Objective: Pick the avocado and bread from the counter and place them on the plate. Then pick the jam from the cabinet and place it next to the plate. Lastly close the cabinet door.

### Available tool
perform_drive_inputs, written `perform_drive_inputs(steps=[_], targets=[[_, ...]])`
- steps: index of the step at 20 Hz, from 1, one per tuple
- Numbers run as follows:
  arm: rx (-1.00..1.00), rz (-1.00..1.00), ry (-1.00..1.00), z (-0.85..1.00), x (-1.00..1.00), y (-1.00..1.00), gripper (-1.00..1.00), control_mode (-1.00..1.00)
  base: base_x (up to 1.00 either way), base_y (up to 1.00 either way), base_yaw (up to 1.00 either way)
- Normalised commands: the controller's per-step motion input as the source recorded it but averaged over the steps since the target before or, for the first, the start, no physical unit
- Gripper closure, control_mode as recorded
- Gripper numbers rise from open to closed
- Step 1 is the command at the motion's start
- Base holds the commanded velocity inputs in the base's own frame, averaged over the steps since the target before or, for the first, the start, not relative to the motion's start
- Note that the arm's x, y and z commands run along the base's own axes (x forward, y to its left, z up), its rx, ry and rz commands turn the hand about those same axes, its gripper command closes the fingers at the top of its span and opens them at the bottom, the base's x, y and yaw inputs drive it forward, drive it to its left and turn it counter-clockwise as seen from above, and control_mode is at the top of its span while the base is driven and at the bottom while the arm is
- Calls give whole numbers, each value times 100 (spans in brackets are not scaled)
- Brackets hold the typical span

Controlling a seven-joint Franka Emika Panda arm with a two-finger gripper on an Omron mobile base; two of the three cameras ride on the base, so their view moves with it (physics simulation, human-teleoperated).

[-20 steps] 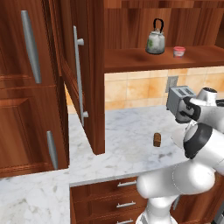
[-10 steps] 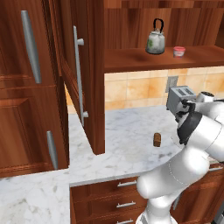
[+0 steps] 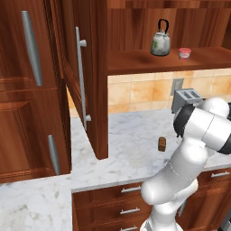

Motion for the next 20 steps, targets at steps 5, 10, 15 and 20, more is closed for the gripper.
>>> perform_drive_inputs(steps=[5,10,15,20], targets=[[0,0,4,-26,13,-8,100,-100,0,0,0],[0,0,2,-22,13,-10,100,-100,0,0,0],[0,0,0,-17,11,-9,100,-100,0,0,0],[0,0,0,-14,7,-7,100,-100,0,0,0]])
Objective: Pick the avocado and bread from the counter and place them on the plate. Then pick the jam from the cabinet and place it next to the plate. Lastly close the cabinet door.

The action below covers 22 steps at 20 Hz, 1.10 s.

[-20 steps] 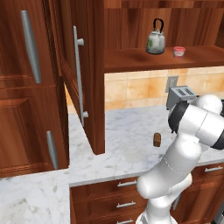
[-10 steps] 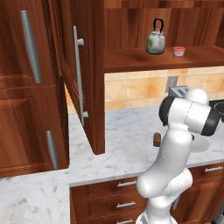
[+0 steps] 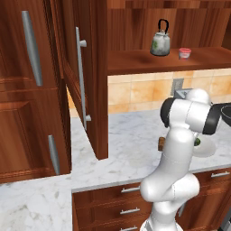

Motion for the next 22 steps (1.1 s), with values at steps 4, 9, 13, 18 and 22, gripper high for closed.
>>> perform_drive_inputs(steps=[4,9,13,18,22], targets=[[0,0,0,-16,0,-3,-100,-100,0,0,0],[0,0,0,-3,0,-5,-100,-100,0,0,0],[0,0,0,5,-2,-6,-100,-100,0,0,0],[0,0,0,14,-1,-3,-100,-100,0,0,0],[0,0,0,21,-4,2,-100,-100,0,0,0]])
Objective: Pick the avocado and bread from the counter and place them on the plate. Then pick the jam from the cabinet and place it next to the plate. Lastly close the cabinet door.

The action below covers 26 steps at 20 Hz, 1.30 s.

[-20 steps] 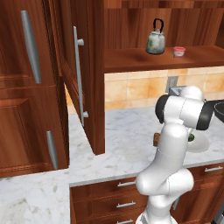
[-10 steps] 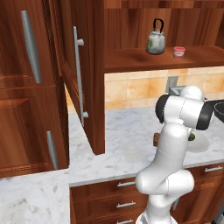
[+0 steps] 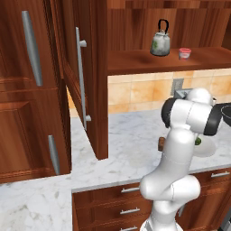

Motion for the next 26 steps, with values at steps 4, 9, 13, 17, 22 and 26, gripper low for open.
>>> perform_drive_inputs(steps=[4,9,13,17,22,26], targets=[[0,0,-6,26,-12,9,-100,-100,0,0,0],[0,0,-5,24,-20,13,-100,-100,0,0,0],[0,-1,0,19,-21,21,-100,-100,0,0,0],[-1,-2,0,22,-20,24,-100,-100,0,0,0],[-1,-11,0,19,-20,32,-100,-100,0,0,0],[0,-15,0,13,-23,31,-100,-100,0,0,0]])
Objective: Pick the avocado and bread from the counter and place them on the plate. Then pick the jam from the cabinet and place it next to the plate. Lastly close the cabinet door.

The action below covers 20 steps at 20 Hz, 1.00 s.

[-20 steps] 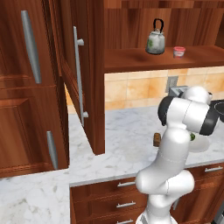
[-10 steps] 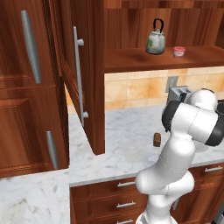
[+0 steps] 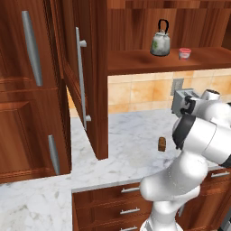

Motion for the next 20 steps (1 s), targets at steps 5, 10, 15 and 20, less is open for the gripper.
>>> perform_drive_inputs(steps=[5,10,15,20], targets=[[-1,-21,0,5,-23,37,-100,-100,0,0,0],[0,-22,-4,9,-16,42,-100,-100,0,0,0],[0,-21,-2,11,-10,44,-100,-100,0,0,0],[0,-22,-2,7,-8,44,-100,-100,0,0,0]])
